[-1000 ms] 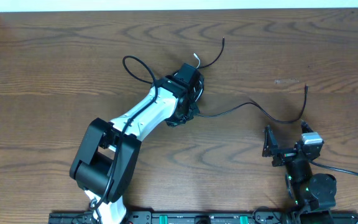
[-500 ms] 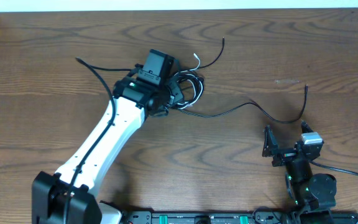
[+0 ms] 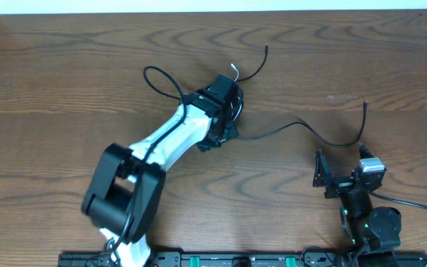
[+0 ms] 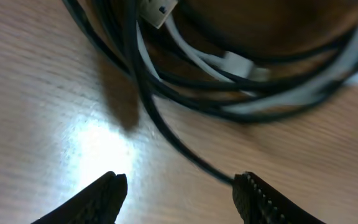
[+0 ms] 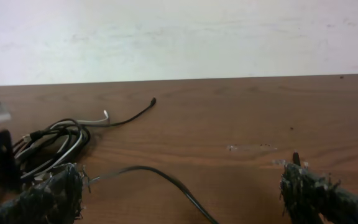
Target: Untangle cables
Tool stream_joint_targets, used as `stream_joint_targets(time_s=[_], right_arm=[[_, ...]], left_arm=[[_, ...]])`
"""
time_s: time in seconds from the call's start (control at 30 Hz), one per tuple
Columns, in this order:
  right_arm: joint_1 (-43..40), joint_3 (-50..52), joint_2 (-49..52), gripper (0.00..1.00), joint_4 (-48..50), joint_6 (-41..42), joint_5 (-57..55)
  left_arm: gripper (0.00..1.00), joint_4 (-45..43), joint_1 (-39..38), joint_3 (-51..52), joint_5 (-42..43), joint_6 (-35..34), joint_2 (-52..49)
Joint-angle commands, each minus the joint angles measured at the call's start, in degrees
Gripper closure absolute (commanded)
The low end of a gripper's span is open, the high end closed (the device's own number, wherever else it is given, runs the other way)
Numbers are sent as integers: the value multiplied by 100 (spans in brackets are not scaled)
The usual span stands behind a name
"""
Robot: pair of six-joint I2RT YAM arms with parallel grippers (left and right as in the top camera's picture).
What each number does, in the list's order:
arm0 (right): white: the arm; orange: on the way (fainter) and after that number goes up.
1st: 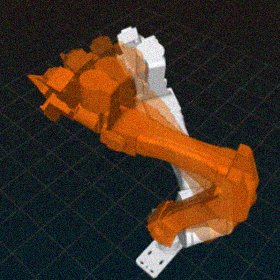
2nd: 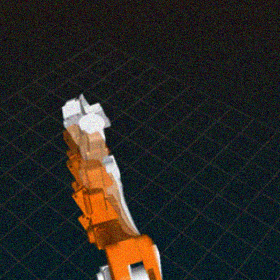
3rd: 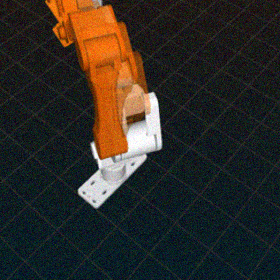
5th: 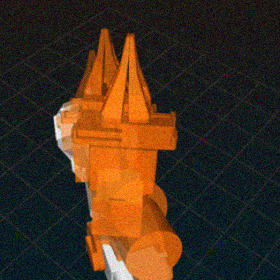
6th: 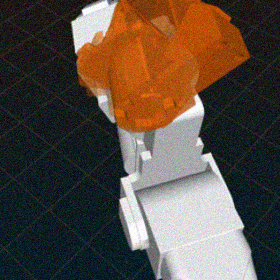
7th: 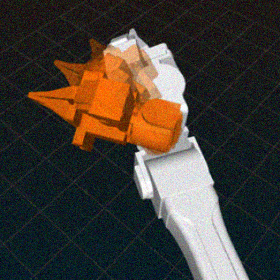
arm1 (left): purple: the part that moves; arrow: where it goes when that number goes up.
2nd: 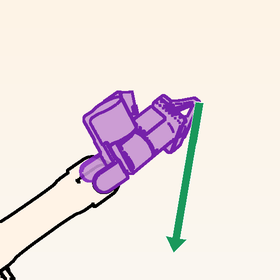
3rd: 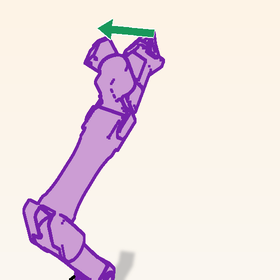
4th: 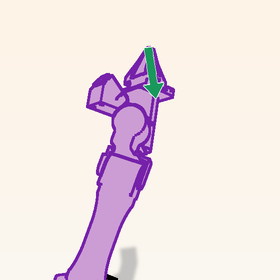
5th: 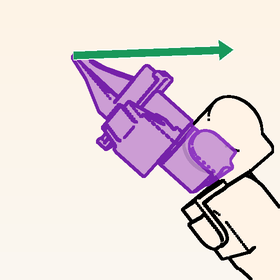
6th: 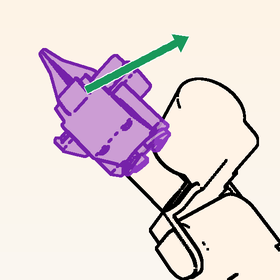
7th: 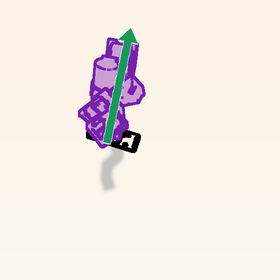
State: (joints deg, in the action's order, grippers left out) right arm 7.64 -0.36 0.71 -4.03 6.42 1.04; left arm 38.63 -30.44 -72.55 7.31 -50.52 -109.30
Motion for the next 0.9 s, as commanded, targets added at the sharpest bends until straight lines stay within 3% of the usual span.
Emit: stream_joint_targets(time_s=[0.0,0.07,0.1,0.13,0.37,0.6,0.67,0.77,0.87], right_arm=[[-15,4,-26,1,-28,-72,-48],[-15,4,-26,1,-28,-72,-48],[-15,4,-26,1,-28,-72,-46],[-15,4,-26,1,-28,-72,-46],[-15,7,-26,1,-28,-72,-46],[-15,4,-26,1,-28,-72,-46],[-15,4,-26,1,-28,-72,-46],[-13,4,-26,1,-28,-72,-48],[-15,4,-26,1,-28,-72,-46]], left_arm=[[42,-83,9,24,-94,-81,-221],[80,-114,9,24,-94,-79,-269],[91,-118,15,24,-94,-55,-269],[92,-125,15,22,-92,-20,-254],[92,103,223,17,-111,682,334],[91,214,382,17,-350,570,1220],[83,76,317,17,-354,612,1231],[83,-140,184,17,-354,1027,1128],[71,-455,17,17,-354,1405,942]])
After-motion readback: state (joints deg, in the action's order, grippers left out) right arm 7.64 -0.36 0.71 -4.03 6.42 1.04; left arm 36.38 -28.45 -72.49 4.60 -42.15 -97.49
